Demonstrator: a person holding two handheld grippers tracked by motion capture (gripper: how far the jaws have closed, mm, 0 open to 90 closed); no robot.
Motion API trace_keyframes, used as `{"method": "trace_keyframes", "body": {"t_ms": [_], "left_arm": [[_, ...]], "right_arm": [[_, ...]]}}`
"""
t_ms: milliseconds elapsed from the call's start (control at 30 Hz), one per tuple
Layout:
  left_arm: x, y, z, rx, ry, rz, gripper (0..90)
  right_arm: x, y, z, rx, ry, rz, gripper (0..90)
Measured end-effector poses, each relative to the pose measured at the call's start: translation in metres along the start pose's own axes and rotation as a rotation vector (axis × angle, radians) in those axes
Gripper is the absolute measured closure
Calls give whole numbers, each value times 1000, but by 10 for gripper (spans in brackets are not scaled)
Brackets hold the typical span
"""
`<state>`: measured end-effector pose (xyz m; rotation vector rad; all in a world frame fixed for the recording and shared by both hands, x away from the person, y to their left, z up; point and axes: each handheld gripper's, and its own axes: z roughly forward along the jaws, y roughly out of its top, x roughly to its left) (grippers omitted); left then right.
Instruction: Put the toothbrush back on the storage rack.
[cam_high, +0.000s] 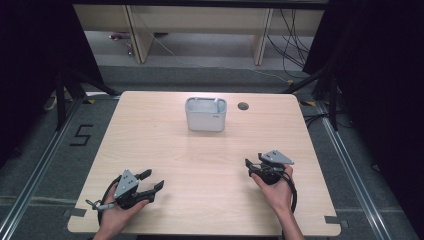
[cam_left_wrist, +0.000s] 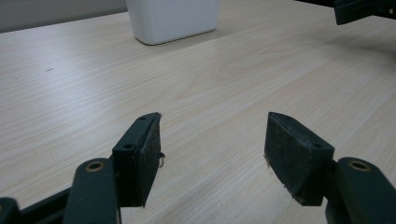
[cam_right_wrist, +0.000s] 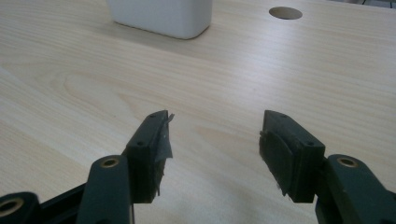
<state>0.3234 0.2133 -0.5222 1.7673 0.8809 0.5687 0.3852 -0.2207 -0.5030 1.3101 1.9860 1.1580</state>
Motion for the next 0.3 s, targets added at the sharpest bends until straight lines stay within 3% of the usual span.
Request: {"method": "trace_keyframes", "body": {"t_ms": [67,133,167,200,233,300], "left_arm": [[0,0,0,1,0,1,358],[0,0,0,1,0,2,358],[0,0,0,1,0,2,358],[0,0,0,0,0,0,358],[0,0,0,1,1,1,358],[0,0,0,-1,0,0,359]], "right_arm": [[0,-4,0,-16,4,8,432],[-3,-6,-2,-15,-5,-35,432],[-2,-7,-1,-12,-12,-17,432],[-2,-8,-1,-16,-20,-33,433],[-2,-9,-3,-10,21,-13,433],[0,-9,-3,-22,-1,-9,433]]}}
